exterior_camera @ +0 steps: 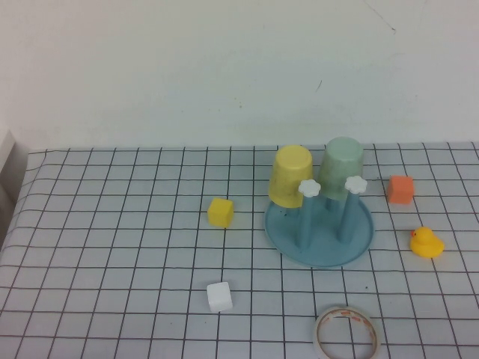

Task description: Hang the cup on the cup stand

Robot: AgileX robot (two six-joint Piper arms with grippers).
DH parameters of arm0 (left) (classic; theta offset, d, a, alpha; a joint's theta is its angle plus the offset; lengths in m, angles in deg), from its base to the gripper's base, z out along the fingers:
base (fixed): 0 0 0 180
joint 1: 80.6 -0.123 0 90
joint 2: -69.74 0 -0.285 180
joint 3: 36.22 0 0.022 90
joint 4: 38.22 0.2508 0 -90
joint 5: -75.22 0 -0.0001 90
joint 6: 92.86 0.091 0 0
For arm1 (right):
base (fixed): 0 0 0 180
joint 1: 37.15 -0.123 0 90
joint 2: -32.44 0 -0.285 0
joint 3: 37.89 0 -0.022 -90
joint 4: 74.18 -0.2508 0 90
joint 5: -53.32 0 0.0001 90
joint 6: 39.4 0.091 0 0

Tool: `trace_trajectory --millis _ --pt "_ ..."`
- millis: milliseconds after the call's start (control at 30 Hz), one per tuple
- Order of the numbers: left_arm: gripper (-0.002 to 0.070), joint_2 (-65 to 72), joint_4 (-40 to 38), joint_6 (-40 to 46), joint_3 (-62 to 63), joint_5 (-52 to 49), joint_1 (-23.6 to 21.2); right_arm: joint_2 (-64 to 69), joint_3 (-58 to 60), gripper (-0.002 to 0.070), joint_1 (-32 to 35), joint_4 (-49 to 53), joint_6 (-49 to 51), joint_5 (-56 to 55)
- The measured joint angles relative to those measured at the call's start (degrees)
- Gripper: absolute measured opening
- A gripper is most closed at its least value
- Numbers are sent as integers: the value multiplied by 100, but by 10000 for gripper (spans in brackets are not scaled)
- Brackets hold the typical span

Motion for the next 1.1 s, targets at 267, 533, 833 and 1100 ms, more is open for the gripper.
trace_trajectory --millis 267,533,833,1100 --pt "0 0 0 0 0 0 0 0 0 366 0 336 0 0" --pt "0 0 0 0 0 0 0 0 0 366 0 372 0 0" --pt "0 0 0 0 0 0 0 0 0 365 0 372 0 0" --pt "0 0 0 0 0 0 0 0 0 365 0 372 0 0"
